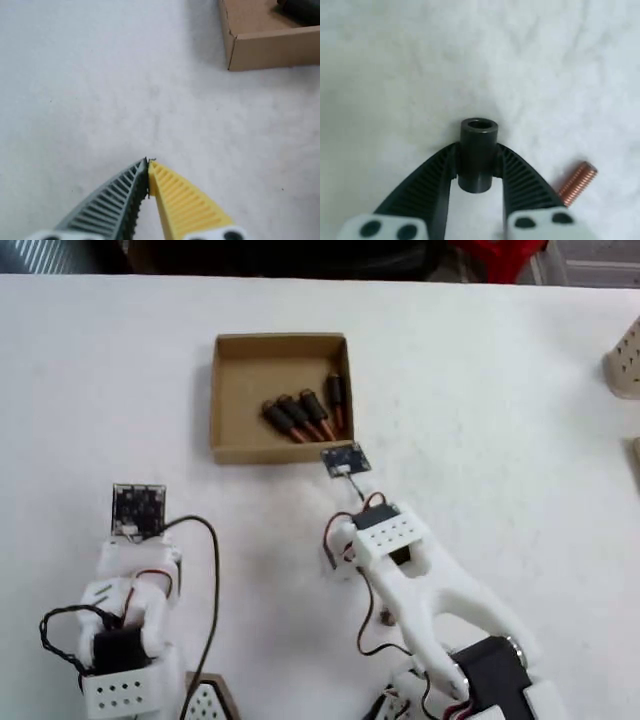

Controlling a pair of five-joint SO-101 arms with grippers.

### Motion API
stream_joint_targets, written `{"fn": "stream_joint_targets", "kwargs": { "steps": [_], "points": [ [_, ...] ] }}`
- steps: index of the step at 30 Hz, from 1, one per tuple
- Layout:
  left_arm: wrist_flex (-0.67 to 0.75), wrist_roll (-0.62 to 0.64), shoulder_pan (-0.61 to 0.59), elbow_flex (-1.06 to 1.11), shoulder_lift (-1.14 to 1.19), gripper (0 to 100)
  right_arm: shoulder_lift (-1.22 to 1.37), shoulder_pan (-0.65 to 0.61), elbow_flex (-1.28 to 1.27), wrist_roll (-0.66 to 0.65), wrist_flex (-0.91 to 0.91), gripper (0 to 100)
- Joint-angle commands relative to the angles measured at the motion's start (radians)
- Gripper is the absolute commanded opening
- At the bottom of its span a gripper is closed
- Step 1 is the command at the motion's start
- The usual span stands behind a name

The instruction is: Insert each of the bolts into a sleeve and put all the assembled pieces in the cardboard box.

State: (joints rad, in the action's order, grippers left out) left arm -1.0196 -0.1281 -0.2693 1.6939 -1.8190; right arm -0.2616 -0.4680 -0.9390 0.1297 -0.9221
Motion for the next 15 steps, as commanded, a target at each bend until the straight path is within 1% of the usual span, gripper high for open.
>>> {"fn": "stream_joint_targets", "kwargs": {
  "steps": [1, 3, 6, 8, 15],
  "points": [
    [-0.002, -0.006, -0.008, -0.002, -0.005, 2, -0.107, 0.151, 0.052, -0.006, -0.094, 1.9],
    [-0.002, -0.003, -0.008, -0.002, -0.005, 2, -0.182, 0.245, 0.071, -0.095, -0.154, 1.9],
    [-0.003, -0.002, -0.007, -0.002, -0.004, 2, -0.286, 0.344, 0.06, -0.259, -0.214, 1.9],
    [-0.006, -0.002, 0.005, -0.002, -0.004, 2, -0.341, 0.4, 0.029, -0.321, -0.234, 1.9],
    [-0.037, 0.002, 0.116, -0.014, -0.002, 2, -0.446, 0.636, -0.066, -0.334, -0.226, 1.9]
  ]
}}
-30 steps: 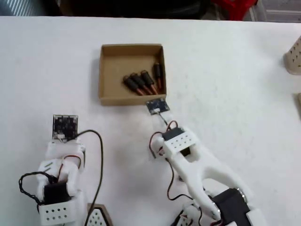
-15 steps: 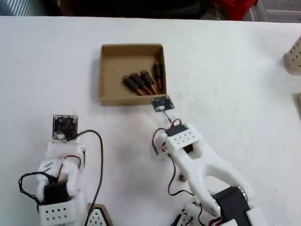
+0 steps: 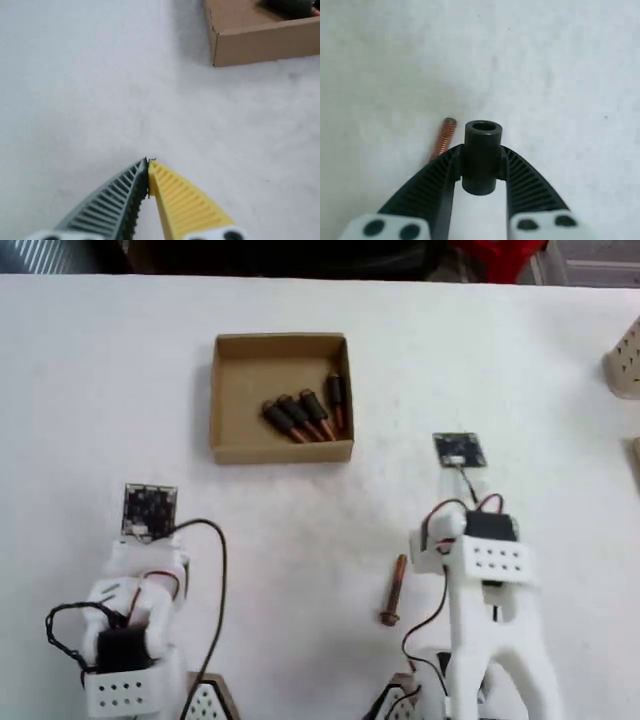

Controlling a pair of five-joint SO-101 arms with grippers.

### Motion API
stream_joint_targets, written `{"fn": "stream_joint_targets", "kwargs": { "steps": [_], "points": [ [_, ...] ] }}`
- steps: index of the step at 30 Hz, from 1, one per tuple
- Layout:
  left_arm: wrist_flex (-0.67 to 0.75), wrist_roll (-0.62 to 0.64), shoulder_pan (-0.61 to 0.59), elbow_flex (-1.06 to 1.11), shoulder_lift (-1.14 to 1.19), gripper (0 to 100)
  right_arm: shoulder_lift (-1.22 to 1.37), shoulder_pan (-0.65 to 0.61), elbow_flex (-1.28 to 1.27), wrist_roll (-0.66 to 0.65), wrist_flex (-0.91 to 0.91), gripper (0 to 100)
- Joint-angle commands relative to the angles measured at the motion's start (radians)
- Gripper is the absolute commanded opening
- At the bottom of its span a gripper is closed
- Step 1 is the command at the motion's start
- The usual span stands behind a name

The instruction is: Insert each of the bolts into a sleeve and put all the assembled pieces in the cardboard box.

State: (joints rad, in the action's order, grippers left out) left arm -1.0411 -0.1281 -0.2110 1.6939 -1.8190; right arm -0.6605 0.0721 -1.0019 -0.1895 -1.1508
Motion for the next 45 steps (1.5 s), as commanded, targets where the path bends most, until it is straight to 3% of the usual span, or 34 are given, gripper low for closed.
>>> {"fn": "stream_joint_targets", "kwargs": {
  "steps": [1, 9, 17, 21, 26, 28, 33, 40, 45],
  "points": [
    [-0.015, 0.005, 0.07, -0.015, -0.002, 2, -0.045, 0.131, -0.011, -0.015, 0.019, 1.9],
    [-0.048, 0.043, 0.157, -0.091, 0.027, 2, -0.038, 0.351, -0.124, -0.023, 0.194, 1.9],
    [-0.021, 0.084, 0.269, -0.391, 0.487, 2, -0.039, 0.455, -0.133, -0.023, 0.208, 1.9],
    [-0.021, 0.101, 0.438, -0.522, 0.7, 2, -0.039, 0.456, -0.133, -0.023, 0.208, 1.9],
    [0.034, 0.31, 0.7, -0.566, 0.785, 2, -0.039, 0.456, -0.147, -0.023, 0.234, 1.9],
    [0.077, 0.334, 0.811, -0.565, 0.791, 3, -0.039, 0.456, -0.167, -0.023, 0.271, 1.9],
    [0.186, 0.483, 1.056, -0.563, 0.799, 16, -0.039, 0.456, -0.18, -0.023, 0.297, 1.9],
    [0.387, 0.532, 1.115, -0.654, 1.161, 12, -0.039, 0.456, -0.18, -0.023, 0.298, 1.9],
    [0.422, 0.532, 1.115, -0.845, 1.514, 12, -0.039, 0.456, -0.18, -0.023, 0.298, 1.9]
  ]
}}
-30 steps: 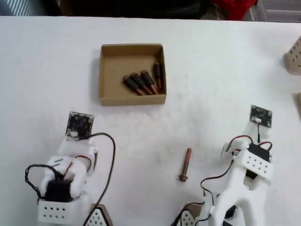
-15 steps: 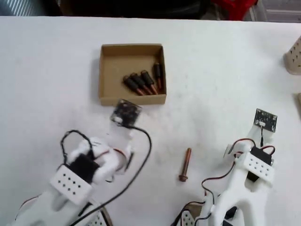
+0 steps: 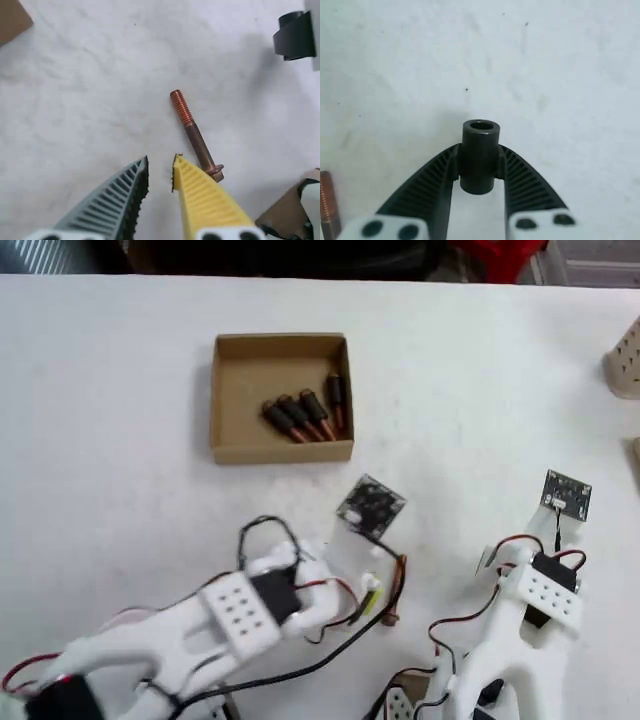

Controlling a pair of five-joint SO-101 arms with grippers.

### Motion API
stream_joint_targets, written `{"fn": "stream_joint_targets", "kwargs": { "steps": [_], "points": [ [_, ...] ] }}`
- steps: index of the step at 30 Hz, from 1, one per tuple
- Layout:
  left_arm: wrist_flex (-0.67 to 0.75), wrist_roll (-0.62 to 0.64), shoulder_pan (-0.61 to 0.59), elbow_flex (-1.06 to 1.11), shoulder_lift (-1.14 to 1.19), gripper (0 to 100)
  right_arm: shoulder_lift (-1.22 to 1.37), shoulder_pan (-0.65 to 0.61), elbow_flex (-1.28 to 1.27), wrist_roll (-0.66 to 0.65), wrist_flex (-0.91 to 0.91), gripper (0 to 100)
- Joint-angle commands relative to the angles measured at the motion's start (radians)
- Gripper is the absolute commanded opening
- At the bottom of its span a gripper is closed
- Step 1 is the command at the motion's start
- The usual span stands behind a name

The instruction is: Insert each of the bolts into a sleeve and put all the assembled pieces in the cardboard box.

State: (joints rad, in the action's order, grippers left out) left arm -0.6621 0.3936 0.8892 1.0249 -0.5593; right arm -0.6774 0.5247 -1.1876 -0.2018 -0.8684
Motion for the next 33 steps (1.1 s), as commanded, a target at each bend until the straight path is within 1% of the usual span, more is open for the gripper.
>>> {"fn": "stream_joint_targets", "kwargs": {
  "steps": [1, 5, 8, 12, 18, 20, 23, 24, 26, 28, 33],
  "points": [
    [0.044, 0.011, 0.015, -0.222, 0.315, 12, -0.022, 0.004, 0.006, -0.011, 0.016, 1.9],
    [0.043, 0.011, 0.016, -0.379, 0.526, 12, -0.022, 0.004, 0.006, -0.011, 0.016, 1.9],
    [0.04, 0.011, 0.018, -0.448, 0.61, 12, -0.022, 0.004, 0.006, -0.011, 0.016, 1.9],
    [0.04, 0.011, 0.019, -0.47, 0.613, 12, -0.022, 0.004, 0.006, -0.011, 0.016, 1.9],
    [0.046, 0.009, 0.085, -0.468, 0.573, 12, -0.022, 0.004, 0.006, -0.011, 0.016, 1.9],
    [0.058, 0.009, 0.085, -0.476, 0.591, 12, -0.022, 0.004, 0.006, -0.011, 0.016, 1.9],
    [0.132, 0.009, 0.051, -0.488, 0.662, 12, -0.022, 0.004, 0.006, -0.011, 0.016, 1.9],
    [0.137, 0.009, 0.042, -0.509, 0.694, 12, -0.022, 0.004, 0.006, -0.011, 0.016, 1.9],
    [0.101, 0.011, 0.039, -0.575, 0.756, 12, -0.022, 0.004, 0.006, -0.011, 0.016, 1.9],
    [0.035, 0.012, 0.036, -0.66, 0.817, 12, -0.022, 0.004, 0.006, -0.011, 0.016, 1.9],
    [-0.164, 0.017, 0.013, -0.822, 0.928, 11, -0.022, 0.004, 0.006, -0.011, 0.016, 1.9]
  ]
}}
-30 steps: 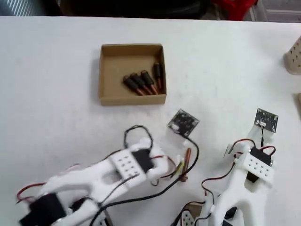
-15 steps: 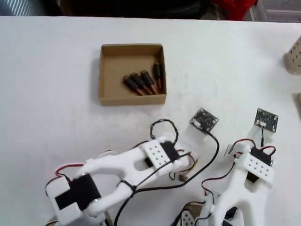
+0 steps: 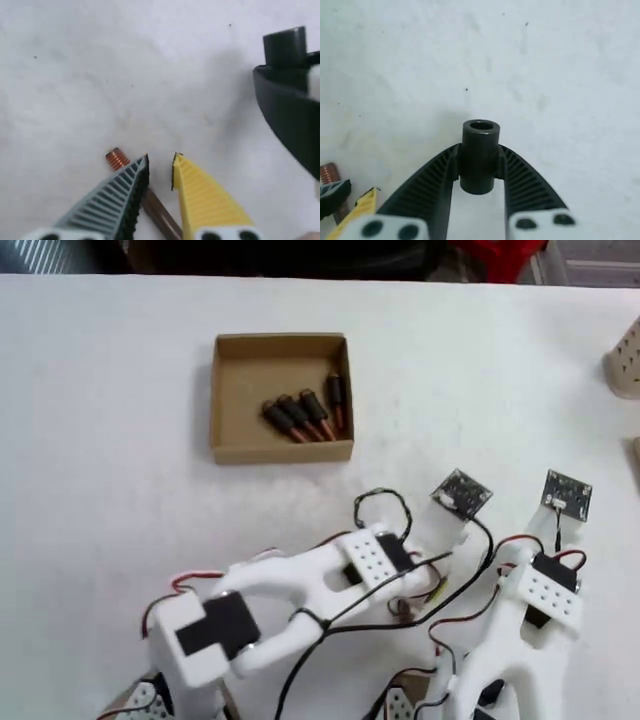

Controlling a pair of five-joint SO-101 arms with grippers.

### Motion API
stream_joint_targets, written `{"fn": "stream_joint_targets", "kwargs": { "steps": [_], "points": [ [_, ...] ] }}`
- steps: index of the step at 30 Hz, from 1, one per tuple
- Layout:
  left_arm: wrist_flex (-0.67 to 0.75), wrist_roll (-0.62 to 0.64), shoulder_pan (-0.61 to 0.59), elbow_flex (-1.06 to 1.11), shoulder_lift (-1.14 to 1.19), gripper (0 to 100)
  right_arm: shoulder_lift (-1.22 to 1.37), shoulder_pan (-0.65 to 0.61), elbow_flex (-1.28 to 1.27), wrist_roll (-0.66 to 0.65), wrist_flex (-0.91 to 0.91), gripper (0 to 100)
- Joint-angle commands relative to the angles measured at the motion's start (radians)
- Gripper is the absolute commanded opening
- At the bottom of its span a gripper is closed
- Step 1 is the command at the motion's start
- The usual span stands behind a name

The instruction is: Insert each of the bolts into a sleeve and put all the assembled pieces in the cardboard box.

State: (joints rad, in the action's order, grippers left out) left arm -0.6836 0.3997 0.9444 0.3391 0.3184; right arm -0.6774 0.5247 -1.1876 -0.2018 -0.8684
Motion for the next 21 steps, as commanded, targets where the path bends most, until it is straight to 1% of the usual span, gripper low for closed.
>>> {"fn": "stream_joint_targets", "kwargs": {
  "steps": [1, 7, 13, 15, 19, 21],
  "points": [
    [-0.178, 0.011, -0.042, -0.153, 0.059, 11, -0.022, 0.004, 0.006, -0.011, 0.016, 1.9],
    [-0.292, 0.003, -0.042, -0.166, 0.064, 12, -0.022, 0.004, 0.005, -0.011, 0.016, 1.9],
    [-0.301, 0.002, -0.084, -0.166, 0.062, 12, -0.022, 0.004, 0.005, -0.011, 0.018, 1.9],
    [-0.304, -0.025, -0.107, -0.166, 0.053, 12, -0.022, 0.004, 0.005, -0.011, 0.018, 1.9],
    [-0.367, -0.057, -0.142, -0.158, -0.065, 12, -0.022, 0.004, 0.005, -0.011, 0.018, 1.9],
    [-0.367, -0.072, -0.143, -0.104, -0.159, 12, -0.022, 0.004, 0.005, -0.011, 0.018, 1.9]
  ]
}}
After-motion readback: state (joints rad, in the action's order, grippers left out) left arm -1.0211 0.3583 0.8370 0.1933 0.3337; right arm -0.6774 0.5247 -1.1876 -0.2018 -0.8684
